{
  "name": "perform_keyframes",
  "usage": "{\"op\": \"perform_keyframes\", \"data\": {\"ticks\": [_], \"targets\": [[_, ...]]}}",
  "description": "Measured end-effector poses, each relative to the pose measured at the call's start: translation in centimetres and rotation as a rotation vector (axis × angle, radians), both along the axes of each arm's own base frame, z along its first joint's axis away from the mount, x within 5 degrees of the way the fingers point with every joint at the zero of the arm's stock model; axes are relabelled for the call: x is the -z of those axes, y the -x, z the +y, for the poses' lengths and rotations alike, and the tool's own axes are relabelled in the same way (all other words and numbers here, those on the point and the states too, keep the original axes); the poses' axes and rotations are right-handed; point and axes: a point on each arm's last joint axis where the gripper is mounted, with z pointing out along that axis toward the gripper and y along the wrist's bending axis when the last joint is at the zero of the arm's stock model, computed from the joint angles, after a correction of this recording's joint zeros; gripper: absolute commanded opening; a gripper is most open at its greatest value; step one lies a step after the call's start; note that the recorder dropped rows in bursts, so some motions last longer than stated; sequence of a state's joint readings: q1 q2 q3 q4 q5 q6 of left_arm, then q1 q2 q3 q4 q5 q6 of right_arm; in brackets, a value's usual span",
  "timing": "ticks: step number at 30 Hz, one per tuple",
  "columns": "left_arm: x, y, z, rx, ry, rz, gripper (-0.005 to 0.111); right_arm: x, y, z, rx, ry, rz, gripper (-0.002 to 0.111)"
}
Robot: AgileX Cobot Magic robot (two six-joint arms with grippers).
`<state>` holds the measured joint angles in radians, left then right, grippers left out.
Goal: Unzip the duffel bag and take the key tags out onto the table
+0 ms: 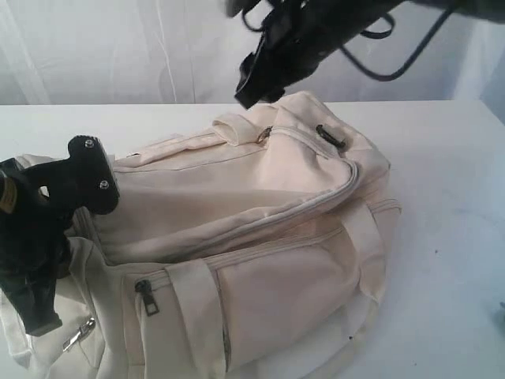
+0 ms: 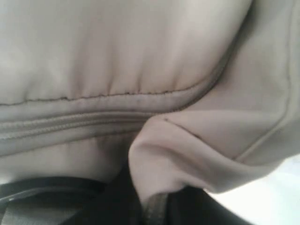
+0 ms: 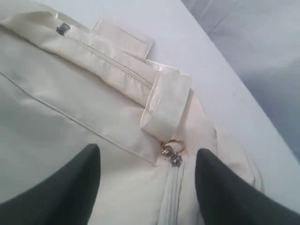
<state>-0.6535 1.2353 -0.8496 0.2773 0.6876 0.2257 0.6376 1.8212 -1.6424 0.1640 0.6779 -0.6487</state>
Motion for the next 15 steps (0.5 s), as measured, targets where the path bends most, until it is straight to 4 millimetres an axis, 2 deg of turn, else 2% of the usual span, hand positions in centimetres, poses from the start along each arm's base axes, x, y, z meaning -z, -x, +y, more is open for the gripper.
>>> {"op": "perform_keyframes", "data": {"ticks": [3, 6, 9, 13, 15], "targets": [[0.0, 0.0, 0.0, -0.001, 0.002, 0.001, 0.000, 2.7, -0.4, 2.3, -0.058, 0.140, -0.111, 0.056], [0.0, 0.0, 0.0, -0.001, 0.003, 0.003, 0.002, 5.4, -1.3, 3.7, -0.054, 0.243, -0.190, 0.064], [0.0, 0.0, 0.0, -0.001, 0.003, 0.003, 0.013, 7.0, -2.3, 4.2, 0.002, 0.254, -0.234, 0.069], [0.0, 0.1, 0.0, -0.003, 0.006, 0.004, 0.033, 8.2, -3.0, 4.4, 0.033, 0.270, -0.255, 0.070], [0.0, 0.1, 0.0, -0.004, 0.007, 0.008, 0.039, 9.0, -3.2, 4.3, 0.034, 0.308, -0.256, 0.070]]}}
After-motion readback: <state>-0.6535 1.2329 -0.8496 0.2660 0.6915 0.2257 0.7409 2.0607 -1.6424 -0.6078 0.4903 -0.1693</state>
